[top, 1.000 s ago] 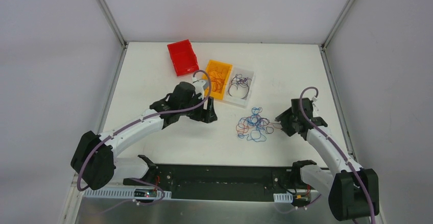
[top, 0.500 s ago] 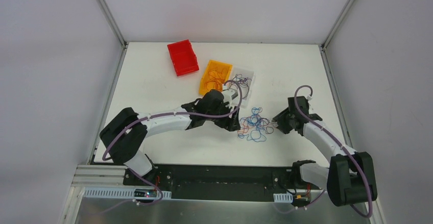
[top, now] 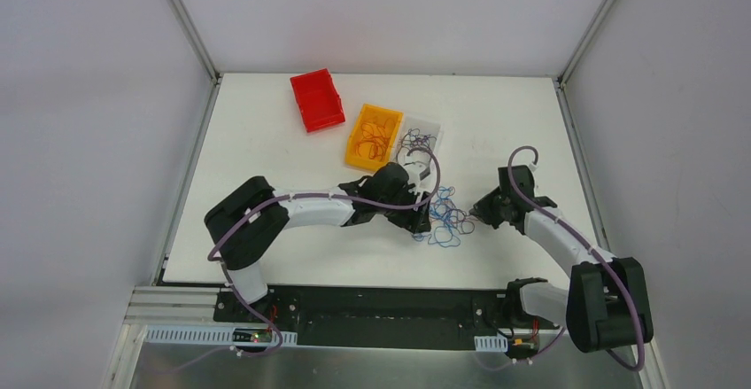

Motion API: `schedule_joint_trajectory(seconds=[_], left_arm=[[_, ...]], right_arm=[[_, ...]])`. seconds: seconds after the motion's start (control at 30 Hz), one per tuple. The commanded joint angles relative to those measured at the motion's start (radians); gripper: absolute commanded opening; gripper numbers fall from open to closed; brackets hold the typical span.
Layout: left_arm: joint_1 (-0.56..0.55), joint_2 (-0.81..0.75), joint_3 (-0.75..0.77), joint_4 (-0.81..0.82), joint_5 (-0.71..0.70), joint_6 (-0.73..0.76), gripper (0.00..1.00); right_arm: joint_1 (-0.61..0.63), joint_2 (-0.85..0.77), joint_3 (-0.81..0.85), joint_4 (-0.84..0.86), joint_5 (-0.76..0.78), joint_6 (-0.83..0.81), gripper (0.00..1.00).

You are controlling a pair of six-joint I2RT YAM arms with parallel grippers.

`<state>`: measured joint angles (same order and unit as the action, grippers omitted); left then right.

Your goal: Untangle the cables

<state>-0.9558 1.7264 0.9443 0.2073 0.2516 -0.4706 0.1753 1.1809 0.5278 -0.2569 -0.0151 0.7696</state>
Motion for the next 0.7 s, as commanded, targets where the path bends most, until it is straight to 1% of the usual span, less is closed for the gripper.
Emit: schedule_joint_trajectory(seconds=[0.0, 0.07, 0.13, 0.17, 0.23, 0.3, 0.43, 0.57, 0.67], left_arm=[[-0.008, 0.053, 0.073, 0.056, 0.001, -0.02, 0.66], [-0.012, 0.087, 0.091, 0.059, 0.013, -0.02, 0.62], [-0.013, 0.117, 0.104, 0.059, 0.024, -0.021, 0.51], [-0.012, 0.132, 0.107, 0.059, 0.027, -0.023, 0.42], [-0.012, 0.143, 0.113, 0.044, 0.018, -0.023, 0.21], [-0.012, 0.128, 0.102, 0.03, -0.004, -0.018, 0.0], [-0.009, 0.031, 0.033, -0.004, -0.094, -0.012, 0.0], [0.012, -0.097, -0.036, -0.104, -0.174, 0.002, 0.0], [0.048, -0.219, -0.104, -0.176, -0.22, 0.004, 0.0]], right_arm=[[0.005, -0.055, 0.022, 0.001, -0.02, -0.013, 0.0], [0.004, -0.076, 0.021, -0.004, -0.024, -0.014, 0.0], [0.005, -0.099, 0.018, -0.005, -0.026, -0.015, 0.0], [0.004, -0.113, 0.017, -0.006, -0.028, -0.016, 0.0], [0.003, -0.138, 0.022, -0.011, -0.027, -0.026, 0.0], [0.003, -0.159, 0.039, -0.034, -0.016, -0.045, 0.0], [-0.003, -0.202, 0.089, -0.1, 0.06, -0.087, 0.0], [-0.015, -0.244, 0.114, -0.133, 0.121, -0.103, 0.0], [-0.02, -0.275, 0.125, -0.153, 0.157, -0.098, 0.0]])
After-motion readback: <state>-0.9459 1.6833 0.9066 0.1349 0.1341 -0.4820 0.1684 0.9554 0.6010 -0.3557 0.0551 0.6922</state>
